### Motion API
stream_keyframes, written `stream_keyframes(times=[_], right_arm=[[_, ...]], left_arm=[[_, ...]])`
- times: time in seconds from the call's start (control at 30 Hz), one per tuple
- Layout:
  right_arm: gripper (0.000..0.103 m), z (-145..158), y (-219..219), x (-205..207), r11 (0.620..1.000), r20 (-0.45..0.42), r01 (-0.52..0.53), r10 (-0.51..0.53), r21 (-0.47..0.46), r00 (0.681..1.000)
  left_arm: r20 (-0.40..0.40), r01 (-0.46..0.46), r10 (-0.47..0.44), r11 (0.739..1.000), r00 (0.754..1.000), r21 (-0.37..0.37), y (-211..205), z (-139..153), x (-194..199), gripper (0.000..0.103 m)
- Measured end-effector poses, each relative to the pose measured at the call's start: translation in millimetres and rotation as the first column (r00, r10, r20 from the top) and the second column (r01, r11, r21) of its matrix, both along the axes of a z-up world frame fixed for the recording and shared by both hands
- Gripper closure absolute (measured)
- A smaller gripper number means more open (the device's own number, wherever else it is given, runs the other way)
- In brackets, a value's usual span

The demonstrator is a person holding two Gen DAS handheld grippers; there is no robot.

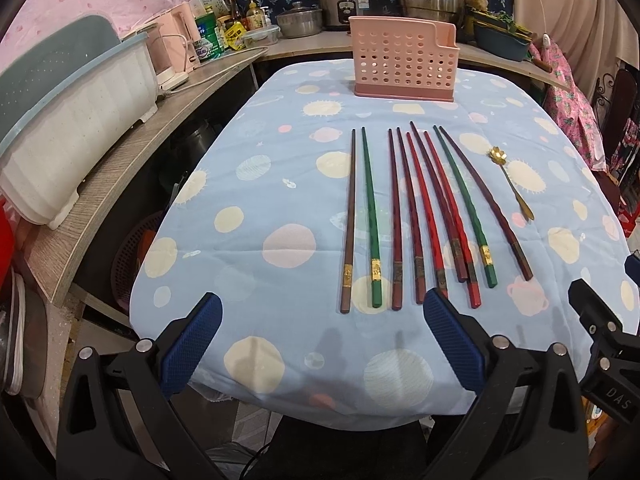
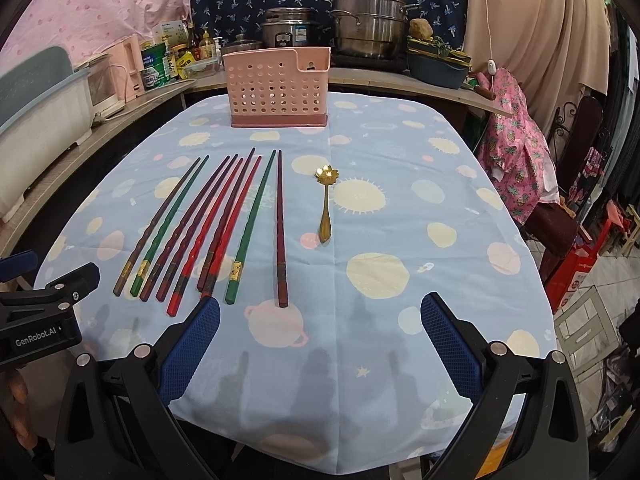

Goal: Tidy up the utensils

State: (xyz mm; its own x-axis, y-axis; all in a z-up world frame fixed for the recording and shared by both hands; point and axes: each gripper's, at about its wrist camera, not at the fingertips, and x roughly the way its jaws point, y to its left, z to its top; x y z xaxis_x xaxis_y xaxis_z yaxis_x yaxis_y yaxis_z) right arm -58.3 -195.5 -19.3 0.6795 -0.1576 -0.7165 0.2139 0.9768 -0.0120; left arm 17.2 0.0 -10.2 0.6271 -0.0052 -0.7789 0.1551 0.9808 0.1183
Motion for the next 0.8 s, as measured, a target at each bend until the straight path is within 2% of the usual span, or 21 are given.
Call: stream_keyframes(times=[0.3, 0.47, 0.67, 0.7, 0.8], right_arm=[[0.007, -9.3, -22.4, 28.1, 0.998, -0.02, 0.026, -0.025, 0.062, 0.999], [0.011, -12.7, -26.8, 42.1, 0.997, -0.027, 0.024, -0.022, 0.073, 0.999], [0.02, -18.9, -30.0, 54.5, 0.996, -0.051, 0.02, -0.015, 0.091, 0.999], [0.022, -19.8, -30.6, 56.3, 0.995, -0.055, 0.019, -0.014, 0.094, 0.998], [0.026, -22.8, -33.1, 62.5, 0.994, -0.062, 0.018, -0.011, 0.107, 0.998]], left_arm=[[-0.047, -0.037, 0.036, 0.999, 0.998, -0.025, 14.2, -16.6, 37.8, 0.007], [-0.083, -0.037, 0.035, 0.999, 0.996, -0.024, 15.2, -30.4, 49.7, 0.014], [-0.131, -0.027, 0.024, 0.999, 0.991, -0.022, 14.0, -46.2, 55.6, 0.028], [-0.142, -0.026, 0.022, 0.999, 0.99, -0.024, 14.1, -48.7, 56.4, 0.033], [-0.174, -0.027, 0.018, 0.998, 0.985, -0.051, 16.0, -53.7, 57.5, 0.041]])
